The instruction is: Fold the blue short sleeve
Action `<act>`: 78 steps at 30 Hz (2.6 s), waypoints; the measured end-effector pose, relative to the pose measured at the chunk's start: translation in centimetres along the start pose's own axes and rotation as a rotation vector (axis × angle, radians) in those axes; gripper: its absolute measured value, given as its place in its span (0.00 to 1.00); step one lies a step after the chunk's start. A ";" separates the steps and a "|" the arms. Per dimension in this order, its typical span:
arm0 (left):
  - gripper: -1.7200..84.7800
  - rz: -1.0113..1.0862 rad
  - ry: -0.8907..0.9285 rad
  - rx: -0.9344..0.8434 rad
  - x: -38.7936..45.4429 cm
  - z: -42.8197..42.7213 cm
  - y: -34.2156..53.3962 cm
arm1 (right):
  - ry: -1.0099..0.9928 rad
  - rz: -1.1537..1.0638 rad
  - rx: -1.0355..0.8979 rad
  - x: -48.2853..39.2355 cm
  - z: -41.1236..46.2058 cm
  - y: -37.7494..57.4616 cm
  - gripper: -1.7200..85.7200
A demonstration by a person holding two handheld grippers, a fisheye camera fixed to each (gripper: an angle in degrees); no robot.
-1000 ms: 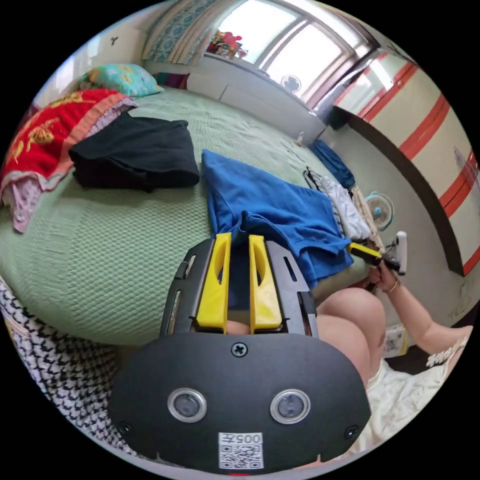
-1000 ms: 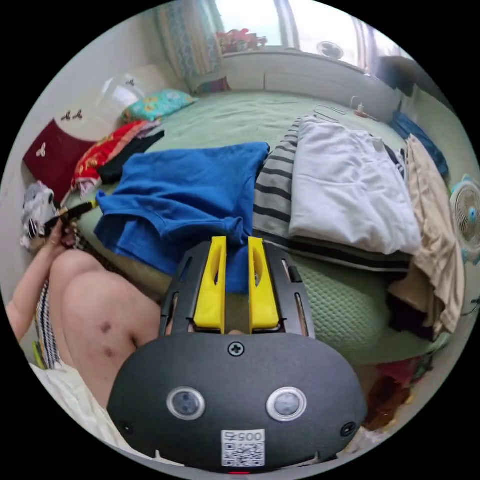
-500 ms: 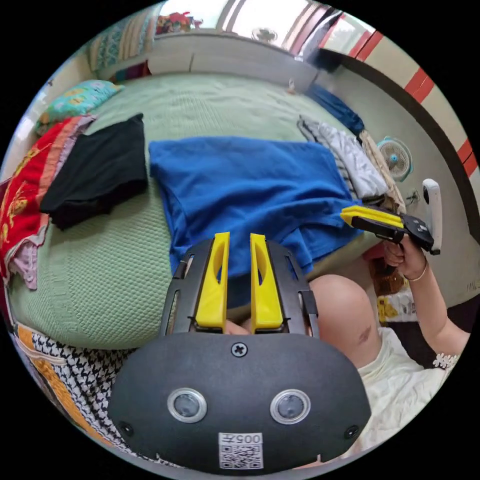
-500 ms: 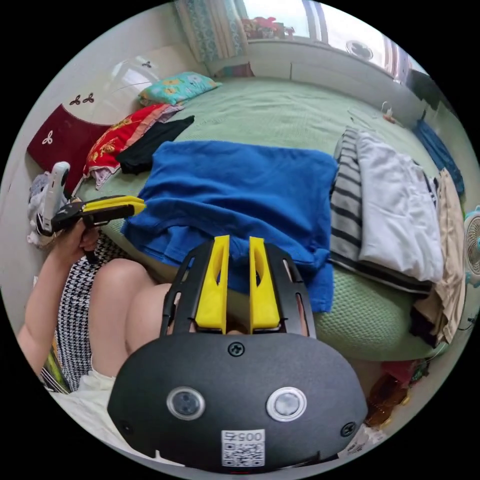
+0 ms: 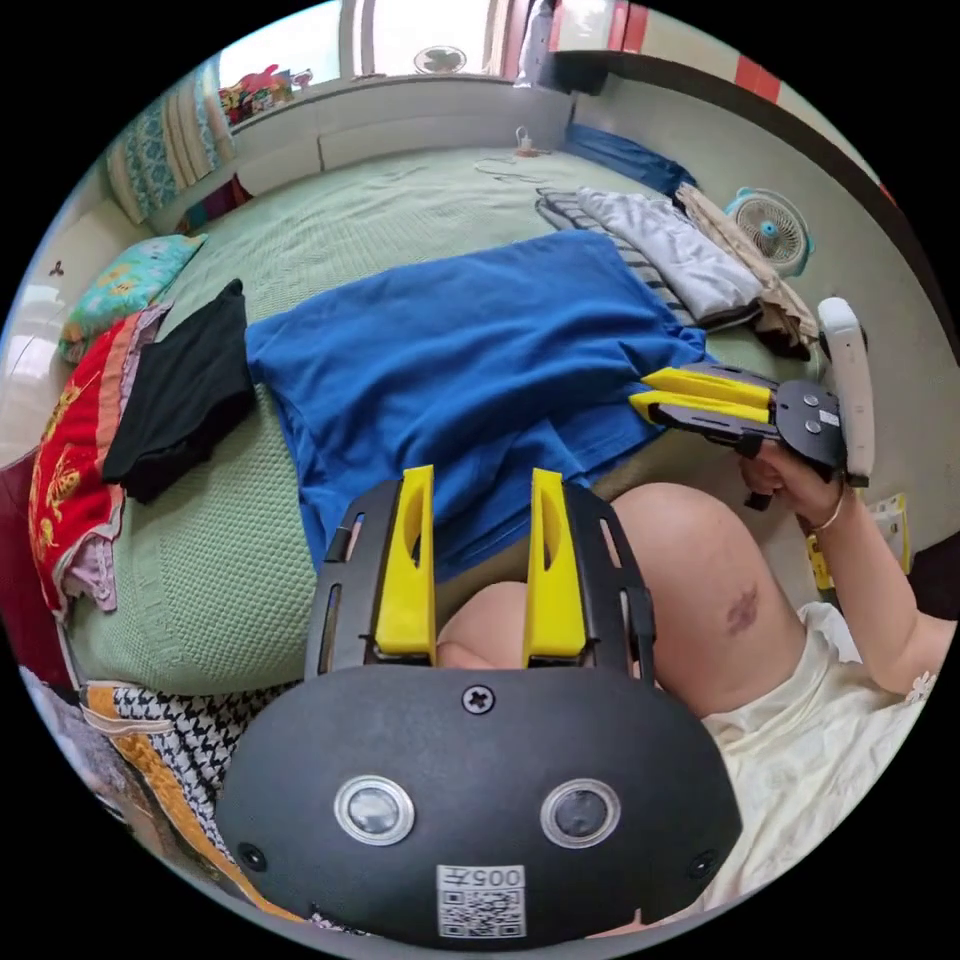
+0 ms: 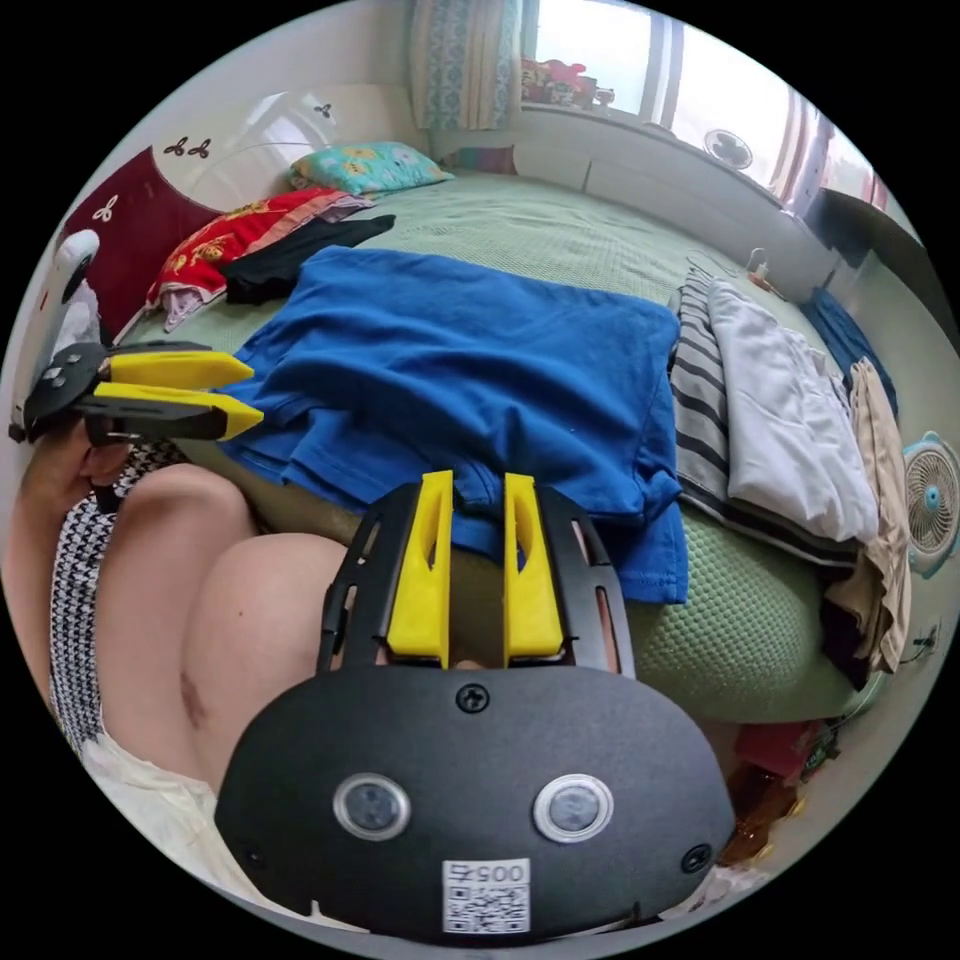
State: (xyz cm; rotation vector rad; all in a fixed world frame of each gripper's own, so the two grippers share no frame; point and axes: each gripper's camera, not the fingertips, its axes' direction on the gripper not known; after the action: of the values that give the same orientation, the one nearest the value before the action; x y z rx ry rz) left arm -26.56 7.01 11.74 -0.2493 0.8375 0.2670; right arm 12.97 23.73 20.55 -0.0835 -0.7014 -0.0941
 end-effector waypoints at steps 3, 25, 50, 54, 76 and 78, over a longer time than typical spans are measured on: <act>0.15 0.077 -0.048 -0.096 2.2 2.3 -1.3 | -0.040 0.049 0.010 0.3 -0.5 1.0 0.03; 0.09 -0.215 0.133 0.148 7.1 0.5 3.7 | -0.129 0.151 0.132 0.9 -5.1 9.4 0.07; 0.19 0.055 0.249 0.153 36.9 4.7 -8.1 | -0.006 0.397 0.122 16.3 -13.4 14.2 0.07; 0.18 0.016 0.163 0.155 38.1 6.6 -8.1 | -0.020 0.426 0.110 18.9 -14.2 15.3 0.07; 0.07 -0.177 0.300 0.311 24.9 1.6 -0.1 | -0.368 0.291 0.105 28.2 -16.3 -2.7 0.12; 0.07 -0.183 0.302 0.322 24.2 1.3 0.6 | -0.442 0.257 0.064 29.4 -15.6 -6.7 0.14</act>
State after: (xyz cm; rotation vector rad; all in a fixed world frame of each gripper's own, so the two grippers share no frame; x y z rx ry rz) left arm -10.39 11.24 -5.84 -0.0629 1.1334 -0.0819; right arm 44.50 13.72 27.99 -0.1349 -1.1272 0.1998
